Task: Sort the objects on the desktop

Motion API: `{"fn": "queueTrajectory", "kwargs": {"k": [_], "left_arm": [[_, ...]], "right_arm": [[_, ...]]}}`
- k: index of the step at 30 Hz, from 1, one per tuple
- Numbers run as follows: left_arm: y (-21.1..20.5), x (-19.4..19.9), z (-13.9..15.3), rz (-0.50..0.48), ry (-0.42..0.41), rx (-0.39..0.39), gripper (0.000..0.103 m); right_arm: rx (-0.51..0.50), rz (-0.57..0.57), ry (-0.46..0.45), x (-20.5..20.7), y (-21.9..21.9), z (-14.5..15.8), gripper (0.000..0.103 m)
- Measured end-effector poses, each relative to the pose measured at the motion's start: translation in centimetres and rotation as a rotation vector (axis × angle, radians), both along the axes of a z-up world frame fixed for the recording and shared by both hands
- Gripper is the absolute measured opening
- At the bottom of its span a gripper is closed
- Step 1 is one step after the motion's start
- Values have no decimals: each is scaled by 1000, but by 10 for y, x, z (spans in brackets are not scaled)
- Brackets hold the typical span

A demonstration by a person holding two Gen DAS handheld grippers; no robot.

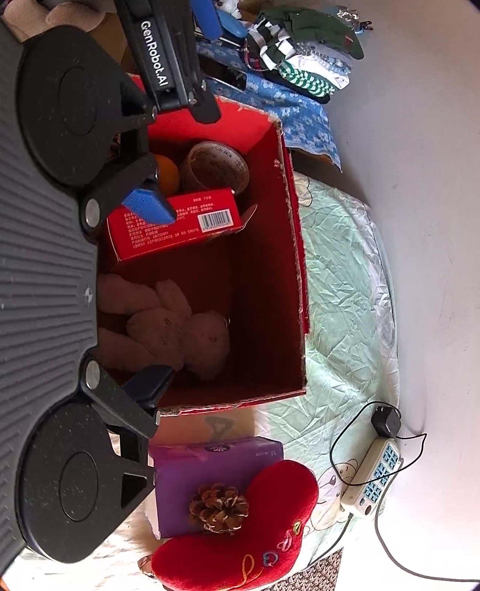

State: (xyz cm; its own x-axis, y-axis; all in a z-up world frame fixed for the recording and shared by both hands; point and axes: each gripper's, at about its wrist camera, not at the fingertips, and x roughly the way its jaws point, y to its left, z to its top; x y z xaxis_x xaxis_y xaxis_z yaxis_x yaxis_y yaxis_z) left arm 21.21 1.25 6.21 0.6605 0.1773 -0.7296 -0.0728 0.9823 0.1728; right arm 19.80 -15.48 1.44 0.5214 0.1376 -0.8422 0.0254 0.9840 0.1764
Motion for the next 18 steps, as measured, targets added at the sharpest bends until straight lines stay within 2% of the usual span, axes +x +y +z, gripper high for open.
{"fn": "queueTrajectory", "kwargs": {"k": [4,8,11,14,18], "left_arm": [[12,5,52,-62,-62,44,102],[24,4,110,-122,-129,109,102],[27,-5,133,-127,-199,180,102],[25,-14,126,-134,-229,193,102],[20,-24,74,-144,-152,55,102]], "right_arm": [[42,15,-7,10,-1,32,85],[63,6,-73,15,1,77,85],[65,6,-110,13,9,96,86],[43,7,-129,6,19,94,86],[-76,22,-165,-7,28,67,85]]}}
